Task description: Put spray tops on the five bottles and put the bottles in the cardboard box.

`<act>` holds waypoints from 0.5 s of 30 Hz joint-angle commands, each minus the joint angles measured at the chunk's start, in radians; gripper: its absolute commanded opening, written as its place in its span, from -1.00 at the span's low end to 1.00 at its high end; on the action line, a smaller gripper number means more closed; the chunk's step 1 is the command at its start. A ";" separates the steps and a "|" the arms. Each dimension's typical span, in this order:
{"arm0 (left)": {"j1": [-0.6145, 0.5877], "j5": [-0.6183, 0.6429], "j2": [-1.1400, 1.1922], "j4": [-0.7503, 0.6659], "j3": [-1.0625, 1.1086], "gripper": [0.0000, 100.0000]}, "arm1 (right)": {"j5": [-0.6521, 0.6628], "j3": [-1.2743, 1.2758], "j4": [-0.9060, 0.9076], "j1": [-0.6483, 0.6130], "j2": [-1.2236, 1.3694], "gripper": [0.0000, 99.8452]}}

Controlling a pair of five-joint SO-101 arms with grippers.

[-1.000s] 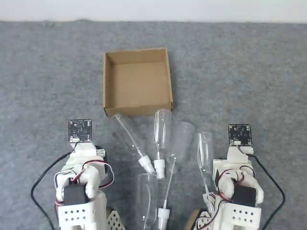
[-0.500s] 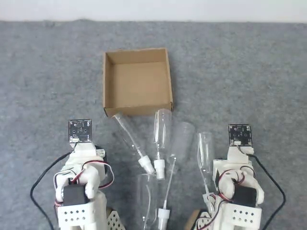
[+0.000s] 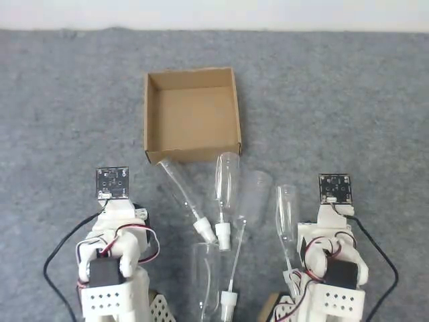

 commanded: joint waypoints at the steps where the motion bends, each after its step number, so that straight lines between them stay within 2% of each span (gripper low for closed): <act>1: -0.005 -0.011 -0.015 0.006 -0.016 -0.97 | -0.005 0.021 0.004 0.013 -0.021 -0.99; 15: -0.005 -0.011 -0.017 -0.006 -0.110 -0.97 | -0.005 -0.078 0.002 0.015 -0.021 -0.98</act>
